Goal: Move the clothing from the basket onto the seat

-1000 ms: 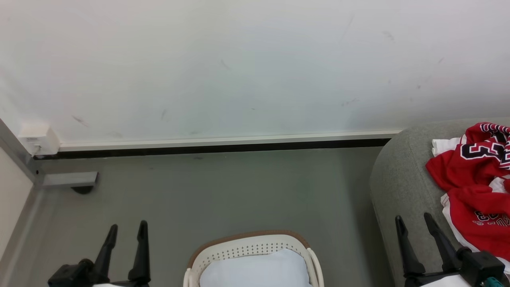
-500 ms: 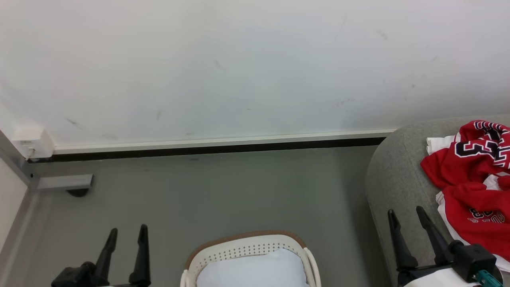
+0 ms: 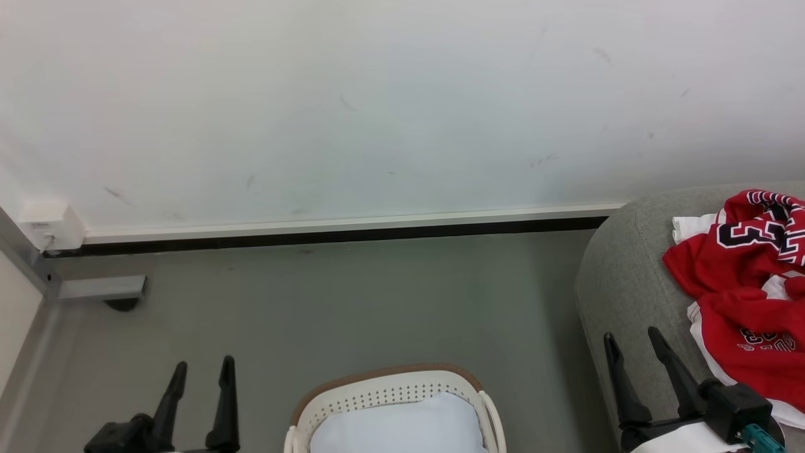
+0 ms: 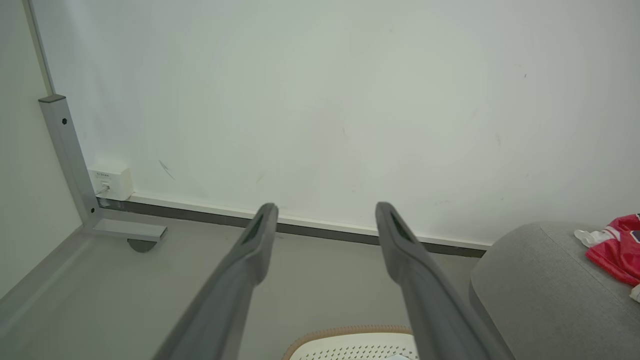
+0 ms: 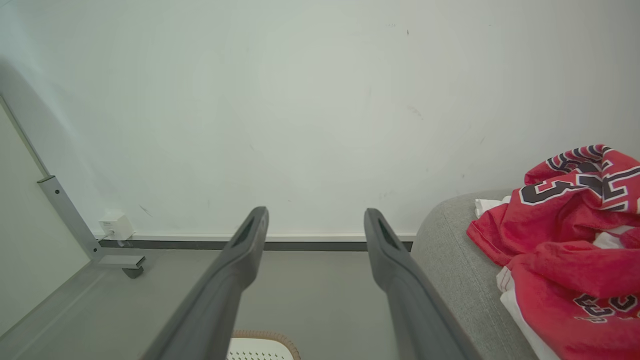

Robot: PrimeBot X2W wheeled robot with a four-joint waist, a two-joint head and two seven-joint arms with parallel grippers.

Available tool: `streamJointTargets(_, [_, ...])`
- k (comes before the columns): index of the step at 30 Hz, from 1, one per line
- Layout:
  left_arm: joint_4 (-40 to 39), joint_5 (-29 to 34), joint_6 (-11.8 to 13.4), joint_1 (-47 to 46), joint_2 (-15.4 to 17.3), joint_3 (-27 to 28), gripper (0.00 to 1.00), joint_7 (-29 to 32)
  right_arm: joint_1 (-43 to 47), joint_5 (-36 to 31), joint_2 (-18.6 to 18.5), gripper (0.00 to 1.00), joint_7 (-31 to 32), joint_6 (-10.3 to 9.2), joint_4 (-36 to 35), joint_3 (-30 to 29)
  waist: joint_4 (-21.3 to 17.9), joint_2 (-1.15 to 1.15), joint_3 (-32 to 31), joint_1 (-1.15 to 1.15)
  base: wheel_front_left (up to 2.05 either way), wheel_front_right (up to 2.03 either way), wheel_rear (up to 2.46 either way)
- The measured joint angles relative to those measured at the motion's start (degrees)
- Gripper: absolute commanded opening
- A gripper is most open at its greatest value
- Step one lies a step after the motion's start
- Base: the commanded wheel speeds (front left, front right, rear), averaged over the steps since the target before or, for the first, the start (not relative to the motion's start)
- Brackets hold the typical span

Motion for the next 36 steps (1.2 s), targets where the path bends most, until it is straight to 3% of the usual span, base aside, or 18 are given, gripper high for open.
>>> streamJointTargets(2, [0.0,0.0,0.0,0.0,0.0,-0.1,1.00,0.0,-0.2,0.0,0.0,1.00,0.0,0.00,0.1,0.2,-0.1,0.00,0.0,0.00,0.00,0.00,0.00])
streamJointTargets(3, [0.1,0.0,0.0,0.0,-0.1,-0.2,0.00,0.0,-0.2,0.0,0.0,0.00,0.0,0.01,0.2,0.3,-0.1,0.00,0.0,0.00,0.00,0.00,0.00])
streamJointTargets(8, [2.5,-0.9,0.0,1.0,-0.8,-0.3,0.00,0.6,2.0,0.9,0.3,0.00,0.6,0.01,1.9,0.4,-0.1,0.00,0.0,0.00,0.00,0.00,0.00])
streamJointTargets(36, [2.1,-27.6,0.0,-0.4,-0.8,0.7,0.00,7.6,2.0,25.5,0.9,0.00,7.3,0.01,-0.1,-4.8,0.5,0.00,0.0,0.00,0.00,0.00,0.00])
